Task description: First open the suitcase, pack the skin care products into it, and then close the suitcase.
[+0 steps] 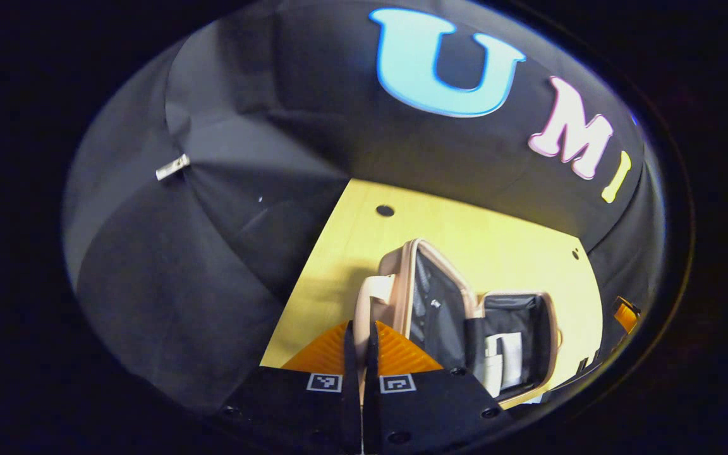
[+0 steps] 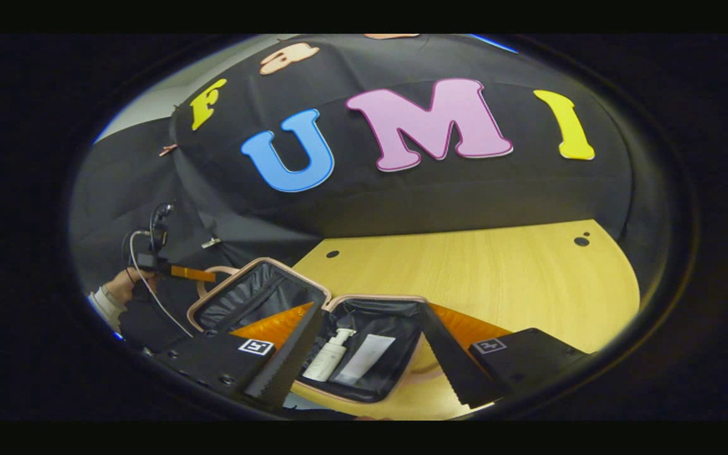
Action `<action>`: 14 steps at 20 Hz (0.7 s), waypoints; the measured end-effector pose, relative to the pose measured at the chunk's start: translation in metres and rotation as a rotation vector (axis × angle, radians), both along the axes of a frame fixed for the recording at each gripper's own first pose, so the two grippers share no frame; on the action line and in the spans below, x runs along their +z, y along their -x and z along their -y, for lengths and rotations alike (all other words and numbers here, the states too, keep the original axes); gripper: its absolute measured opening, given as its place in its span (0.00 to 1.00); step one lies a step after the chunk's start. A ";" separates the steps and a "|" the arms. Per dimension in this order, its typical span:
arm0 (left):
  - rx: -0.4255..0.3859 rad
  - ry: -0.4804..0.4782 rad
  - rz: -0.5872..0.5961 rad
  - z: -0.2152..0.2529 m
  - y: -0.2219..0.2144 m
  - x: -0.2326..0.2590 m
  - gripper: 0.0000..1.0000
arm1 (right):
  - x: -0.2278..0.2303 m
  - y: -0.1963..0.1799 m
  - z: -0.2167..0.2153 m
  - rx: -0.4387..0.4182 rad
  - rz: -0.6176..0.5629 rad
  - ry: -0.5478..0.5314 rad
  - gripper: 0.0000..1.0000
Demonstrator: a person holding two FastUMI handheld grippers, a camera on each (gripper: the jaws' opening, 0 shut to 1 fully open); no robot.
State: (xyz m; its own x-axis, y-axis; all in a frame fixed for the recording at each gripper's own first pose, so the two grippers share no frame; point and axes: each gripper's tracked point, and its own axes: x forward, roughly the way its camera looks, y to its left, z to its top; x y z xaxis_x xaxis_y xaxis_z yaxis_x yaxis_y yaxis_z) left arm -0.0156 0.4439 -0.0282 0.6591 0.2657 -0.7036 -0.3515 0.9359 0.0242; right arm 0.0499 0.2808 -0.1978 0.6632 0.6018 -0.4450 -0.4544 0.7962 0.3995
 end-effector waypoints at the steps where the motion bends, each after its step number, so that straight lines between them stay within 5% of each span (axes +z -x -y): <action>1: -0.019 -0.015 0.018 0.018 -0.005 0.013 0.07 | 0.005 0.001 0.009 0.012 0.014 0.003 0.97; 8: -0.179 0.068 0.149 0.181 -0.049 0.061 0.07 | 0.017 0.010 0.096 0.031 0.048 0.002 0.97; 14: -0.371 0.325 0.123 0.353 -0.087 -0.007 0.07 | 0.009 0.021 0.177 -0.013 0.025 0.002 0.98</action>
